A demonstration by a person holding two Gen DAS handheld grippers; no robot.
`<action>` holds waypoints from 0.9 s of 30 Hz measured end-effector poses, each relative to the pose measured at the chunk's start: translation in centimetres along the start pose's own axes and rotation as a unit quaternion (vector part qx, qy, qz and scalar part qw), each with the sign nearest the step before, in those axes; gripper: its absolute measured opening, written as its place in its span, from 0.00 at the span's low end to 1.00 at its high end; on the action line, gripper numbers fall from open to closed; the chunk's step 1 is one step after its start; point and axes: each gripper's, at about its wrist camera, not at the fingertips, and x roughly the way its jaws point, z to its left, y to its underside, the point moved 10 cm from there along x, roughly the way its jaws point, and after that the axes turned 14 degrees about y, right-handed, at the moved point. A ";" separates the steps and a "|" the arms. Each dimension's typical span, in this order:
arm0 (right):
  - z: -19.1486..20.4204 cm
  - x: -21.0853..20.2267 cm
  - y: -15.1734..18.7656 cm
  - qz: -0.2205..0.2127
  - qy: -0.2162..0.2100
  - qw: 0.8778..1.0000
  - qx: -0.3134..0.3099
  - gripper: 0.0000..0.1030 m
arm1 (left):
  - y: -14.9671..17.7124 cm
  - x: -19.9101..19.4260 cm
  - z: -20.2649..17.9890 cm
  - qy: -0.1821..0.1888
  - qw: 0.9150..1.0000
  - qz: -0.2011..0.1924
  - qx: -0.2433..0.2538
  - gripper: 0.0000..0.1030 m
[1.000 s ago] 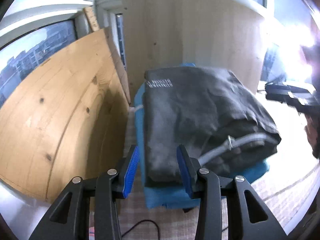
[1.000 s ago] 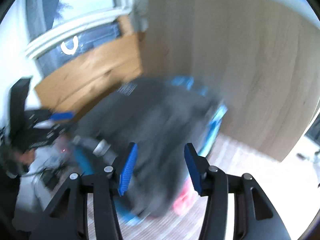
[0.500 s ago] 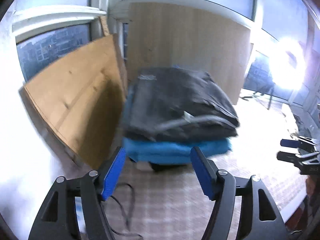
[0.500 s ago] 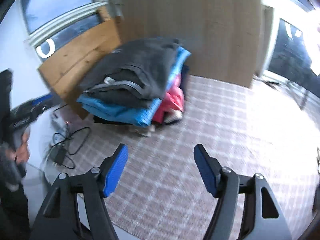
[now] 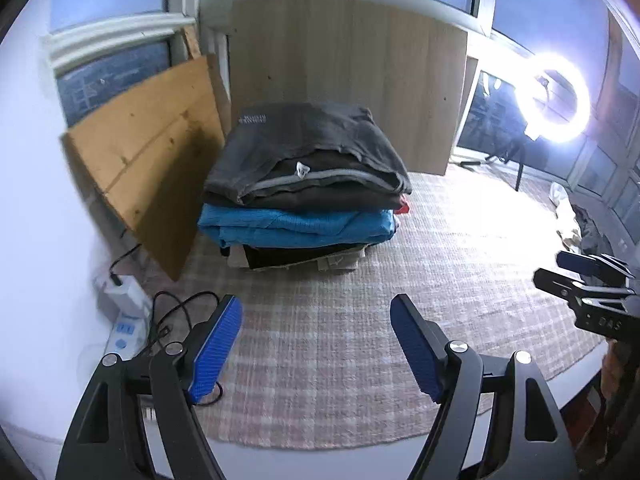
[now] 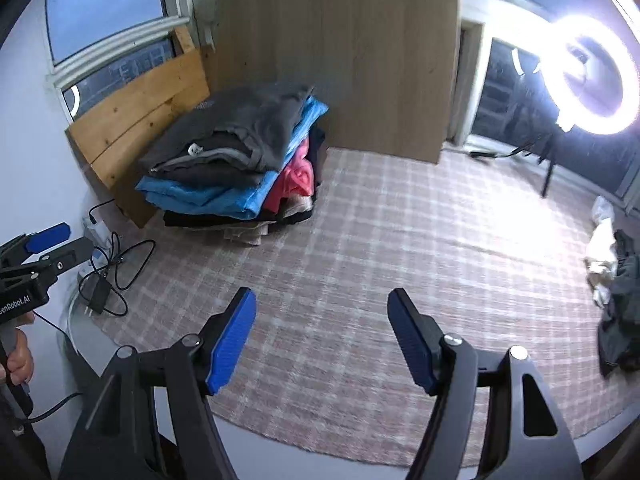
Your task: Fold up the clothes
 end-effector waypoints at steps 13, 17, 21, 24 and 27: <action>-7.4 -6.0 5.4 -0.042 0.035 0.999 -0.007 0.65 | 5.4 -4.2 -7.4 -0.029 0.999 0.002 -0.035 0.73; -9.2 -7.0 7.2 -0.045 0.034 0.998 -0.003 0.65 | 6.9 -4.7 -9.3 -0.036 0.999 0.005 -0.032 0.73; -10.4 -7.6 8.9 -0.041 0.033 0.999 -0.001 0.65 | 7.8 -5.1 -10.7 -0.038 0.999 0.009 -0.026 0.73; -11.0 -8.0 9.5 -0.041 0.031 0.999 0.003 0.65 | 7.8 -5.9 -11.2 -0.036 0.999 0.003 -0.029 0.73; -11.4 -8.4 9.7 -0.045 0.030 0.999 0.005 0.65 | 7.6 -6.5 -11.6 -0.035 0.999 -0.002 -0.026 0.73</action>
